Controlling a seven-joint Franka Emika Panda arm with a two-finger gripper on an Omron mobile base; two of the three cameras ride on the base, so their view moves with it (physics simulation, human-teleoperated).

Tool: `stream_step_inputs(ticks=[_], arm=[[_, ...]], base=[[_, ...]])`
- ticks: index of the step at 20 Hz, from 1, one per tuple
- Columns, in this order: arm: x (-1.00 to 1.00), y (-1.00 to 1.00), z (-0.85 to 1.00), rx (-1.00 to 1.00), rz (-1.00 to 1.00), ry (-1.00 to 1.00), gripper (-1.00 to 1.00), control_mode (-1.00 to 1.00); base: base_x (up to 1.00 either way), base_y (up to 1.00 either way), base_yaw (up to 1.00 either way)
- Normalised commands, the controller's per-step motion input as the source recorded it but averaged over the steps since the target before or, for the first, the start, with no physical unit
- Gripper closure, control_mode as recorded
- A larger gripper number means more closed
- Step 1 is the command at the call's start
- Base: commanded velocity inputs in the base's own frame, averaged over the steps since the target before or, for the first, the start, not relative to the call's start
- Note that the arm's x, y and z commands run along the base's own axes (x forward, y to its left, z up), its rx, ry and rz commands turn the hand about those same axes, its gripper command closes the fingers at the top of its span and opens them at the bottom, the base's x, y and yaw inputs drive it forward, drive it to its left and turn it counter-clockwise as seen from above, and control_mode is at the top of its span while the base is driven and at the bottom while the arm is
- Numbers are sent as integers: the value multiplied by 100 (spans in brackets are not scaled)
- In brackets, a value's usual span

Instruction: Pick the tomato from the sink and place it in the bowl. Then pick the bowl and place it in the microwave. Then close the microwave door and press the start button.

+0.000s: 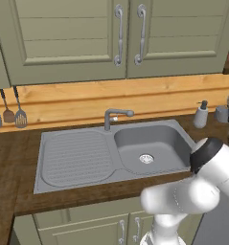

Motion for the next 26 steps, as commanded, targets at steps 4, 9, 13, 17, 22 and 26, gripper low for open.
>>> stream_step_inputs(ticks=[4,9,13,17,22,26], arm=[[7,-32,-33,21,0,10,100,-100],[21,-34,-34,10,0,11,100,-100],[26,-45,-38,8,0,9,100,-100],[22,-41,-36,6,0,2,100,-100],[7,-39,-13,9,0,0,100,-100],[1,-17,-29,2,0,0,100,-100]], base=[[0,0,0],[0,0,0],[0,0,0],[0,0,0],[0,0,0],[0,0,0]])
